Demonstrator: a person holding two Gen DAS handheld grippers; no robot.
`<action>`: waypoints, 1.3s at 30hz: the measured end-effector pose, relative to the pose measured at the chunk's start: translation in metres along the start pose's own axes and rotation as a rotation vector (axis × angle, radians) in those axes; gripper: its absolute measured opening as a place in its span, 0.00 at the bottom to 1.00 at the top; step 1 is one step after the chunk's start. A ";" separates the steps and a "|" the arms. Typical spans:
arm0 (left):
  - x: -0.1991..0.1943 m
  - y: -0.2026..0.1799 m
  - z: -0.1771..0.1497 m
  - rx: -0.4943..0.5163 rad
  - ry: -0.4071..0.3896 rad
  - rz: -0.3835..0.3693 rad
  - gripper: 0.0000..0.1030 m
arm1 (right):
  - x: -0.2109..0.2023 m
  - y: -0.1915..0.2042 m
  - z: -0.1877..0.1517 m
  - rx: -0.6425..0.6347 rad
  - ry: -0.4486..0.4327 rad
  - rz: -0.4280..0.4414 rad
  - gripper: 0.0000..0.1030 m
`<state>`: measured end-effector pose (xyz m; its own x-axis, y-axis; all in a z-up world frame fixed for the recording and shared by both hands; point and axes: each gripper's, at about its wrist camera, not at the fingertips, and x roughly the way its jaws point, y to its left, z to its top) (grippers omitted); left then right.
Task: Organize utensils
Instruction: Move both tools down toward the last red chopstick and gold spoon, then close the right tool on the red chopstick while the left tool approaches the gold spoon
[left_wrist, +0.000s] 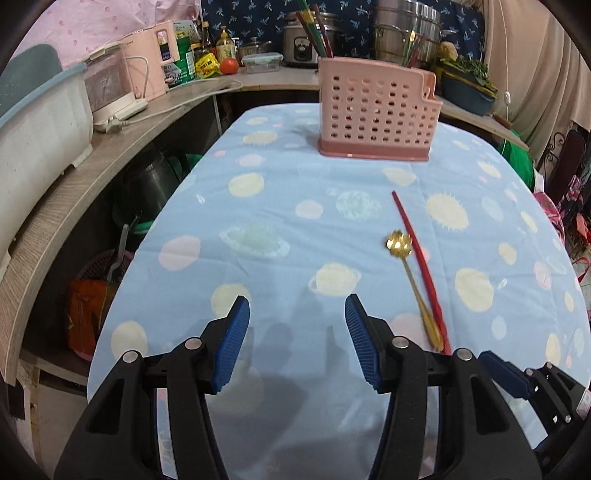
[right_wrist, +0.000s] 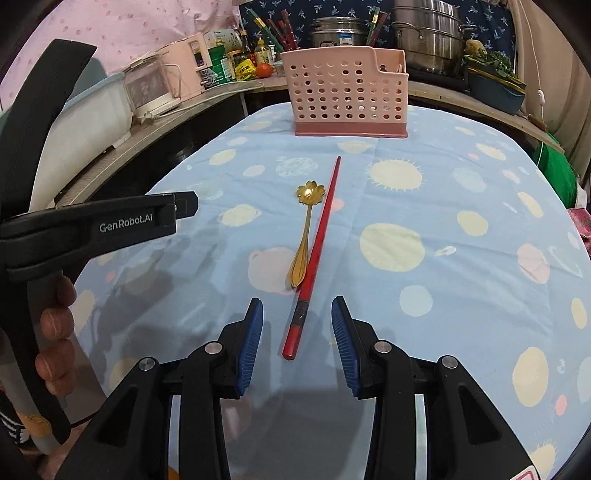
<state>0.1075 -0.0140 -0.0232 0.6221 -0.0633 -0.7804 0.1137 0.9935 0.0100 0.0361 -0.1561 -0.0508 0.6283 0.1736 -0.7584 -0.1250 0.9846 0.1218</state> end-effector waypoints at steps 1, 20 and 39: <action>0.002 0.001 -0.003 0.000 0.008 0.004 0.50 | 0.002 0.001 -0.001 -0.004 0.002 -0.003 0.36; 0.010 -0.010 -0.023 0.023 0.064 -0.030 0.52 | 0.013 -0.021 -0.003 0.059 0.010 -0.060 0.07; 0.027 -0.069 -0.022 0.056 0.103 -0.172 0.62 | 0.006 -0.069 -0.001 0.198 -0.009 -0.069 0.07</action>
<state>0.0992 -0.0818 -0.0586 0.5078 -0.2192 -0.8331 0.2565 0.9617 -0.0967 0.0475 -0.2225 -0.0645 0.6374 0.1046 -0.7634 0.0718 0.9784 0.1940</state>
